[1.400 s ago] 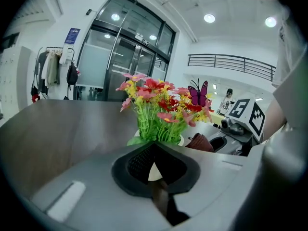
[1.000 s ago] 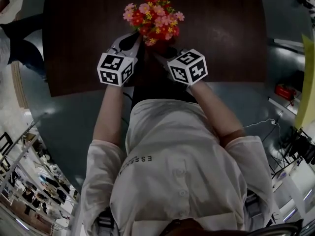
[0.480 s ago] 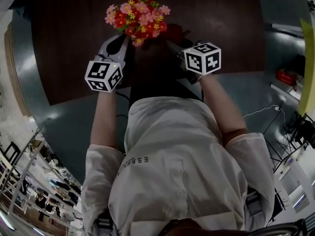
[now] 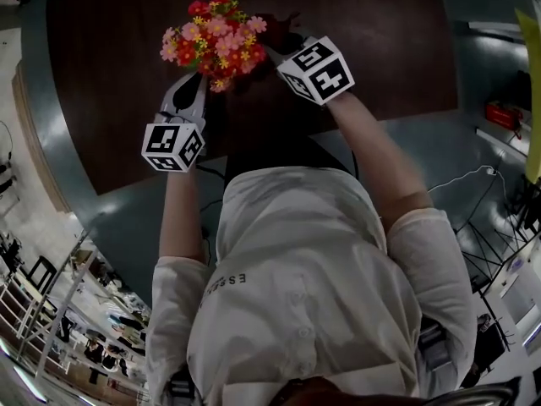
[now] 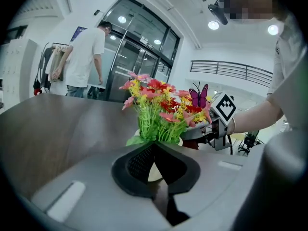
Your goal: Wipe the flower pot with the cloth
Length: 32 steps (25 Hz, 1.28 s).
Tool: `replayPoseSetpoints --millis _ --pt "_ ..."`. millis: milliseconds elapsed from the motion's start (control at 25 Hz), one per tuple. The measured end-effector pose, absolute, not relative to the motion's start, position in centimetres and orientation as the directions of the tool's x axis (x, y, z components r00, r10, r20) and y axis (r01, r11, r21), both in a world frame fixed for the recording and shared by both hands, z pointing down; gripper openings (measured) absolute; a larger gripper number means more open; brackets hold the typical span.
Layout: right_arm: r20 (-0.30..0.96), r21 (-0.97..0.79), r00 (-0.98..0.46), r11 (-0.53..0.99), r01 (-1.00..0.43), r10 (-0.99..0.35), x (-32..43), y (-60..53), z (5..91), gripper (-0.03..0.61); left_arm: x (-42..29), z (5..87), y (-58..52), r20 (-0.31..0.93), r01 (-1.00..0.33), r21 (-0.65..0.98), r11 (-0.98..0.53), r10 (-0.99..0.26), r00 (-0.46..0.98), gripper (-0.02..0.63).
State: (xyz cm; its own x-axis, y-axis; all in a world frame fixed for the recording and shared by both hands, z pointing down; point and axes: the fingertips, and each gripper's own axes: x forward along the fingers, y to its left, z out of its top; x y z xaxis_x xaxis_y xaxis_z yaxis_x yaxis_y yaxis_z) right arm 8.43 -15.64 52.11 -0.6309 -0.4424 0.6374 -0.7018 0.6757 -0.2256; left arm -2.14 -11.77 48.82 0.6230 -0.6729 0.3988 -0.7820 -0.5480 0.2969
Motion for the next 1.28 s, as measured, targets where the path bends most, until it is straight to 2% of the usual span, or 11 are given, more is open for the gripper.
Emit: replayPoseSetpoints --millis 440,680,1000,1280 --pt "0.628 -0.323 -0.686 0.679 -0.659 -0.367 8.4 -10.1 53.7 0.052 -1.9 48.7 -11.7 0.395 -0.784 0.313 -0.536 -0.677 0.621 0.017" --pt "0.625 -0.352 -0.735 0.747 -0.565 -0.262 7.5 -7.2 53.6 0.052 -2.3 49.1 -11.9 0.378 -0.801 0.324 -0.504 -0.707 0.598 0.017" --pt "0.619 -0.274 -0.671 0.689 -0.671 -0.408 11.3 -15.5 51.4 0.052 -2.0 49.2 -11.5 0.388 -0.812 0.32 -0.488 -0.714 0.583 0.017" --pt "0.62 -0.331 -0.729 0.746 -0.578 -0.29 7.9 -17.4 52.5 0.052 -1.8 49.2 -11.6 0.389 -0.807 0.34 -0.483 -0.709 0.588 0.017"
